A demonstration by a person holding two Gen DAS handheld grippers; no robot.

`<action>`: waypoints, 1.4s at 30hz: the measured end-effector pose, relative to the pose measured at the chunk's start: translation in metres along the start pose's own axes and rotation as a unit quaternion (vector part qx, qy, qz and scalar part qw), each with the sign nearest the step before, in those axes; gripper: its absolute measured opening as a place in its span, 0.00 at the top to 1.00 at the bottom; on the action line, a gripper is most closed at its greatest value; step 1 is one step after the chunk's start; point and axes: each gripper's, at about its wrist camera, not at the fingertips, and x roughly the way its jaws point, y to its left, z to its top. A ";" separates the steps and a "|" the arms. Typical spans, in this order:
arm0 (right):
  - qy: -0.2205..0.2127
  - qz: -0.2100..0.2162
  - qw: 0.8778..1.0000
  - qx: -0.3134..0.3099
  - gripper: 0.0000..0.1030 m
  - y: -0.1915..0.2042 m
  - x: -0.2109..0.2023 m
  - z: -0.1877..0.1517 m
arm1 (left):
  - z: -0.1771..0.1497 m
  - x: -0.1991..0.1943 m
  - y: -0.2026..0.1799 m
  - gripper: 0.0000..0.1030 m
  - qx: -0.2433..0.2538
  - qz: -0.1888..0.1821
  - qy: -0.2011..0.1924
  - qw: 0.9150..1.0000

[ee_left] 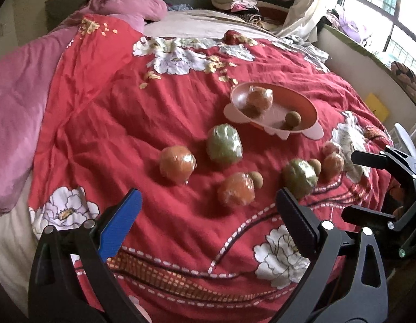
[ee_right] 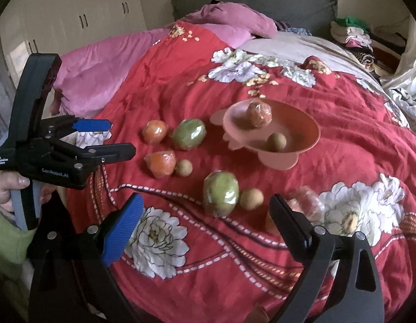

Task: Organize fruits
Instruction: 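Withdraw both grippers from the bowl toward the remaining fruits, then grasp a wrapped green mango with right gripper while left gripper grasps a wrapped orange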

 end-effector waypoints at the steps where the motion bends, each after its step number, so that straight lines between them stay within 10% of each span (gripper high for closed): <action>1: 0.001 0.000 1.000 0.000 0.09 0.001 0.000 -0.001 | -0.002 0.000 0.000 0.10 0.000 0.000 0.001 1.000; 13: 0.025 0.005 0.999 0.032 0.11 0.001 0.012 -0.015 | -0.015 0.011 -0.007 0.15 0.006 -0.020 0.015 1.000; 23: 0.045 -0.004 0.998 0.044 0.48 0.000 0.033 -0.019 | -0.017 0.029 -0.020 0.38 0.027 -0.048 0.026 0.998; 42: 0.044 -0.054 0.996 0.049 0.57 -0.007 0.070 0.001 | -0.012 0.053 -0.005 0.52 0.015 -0.074 0.031 0.997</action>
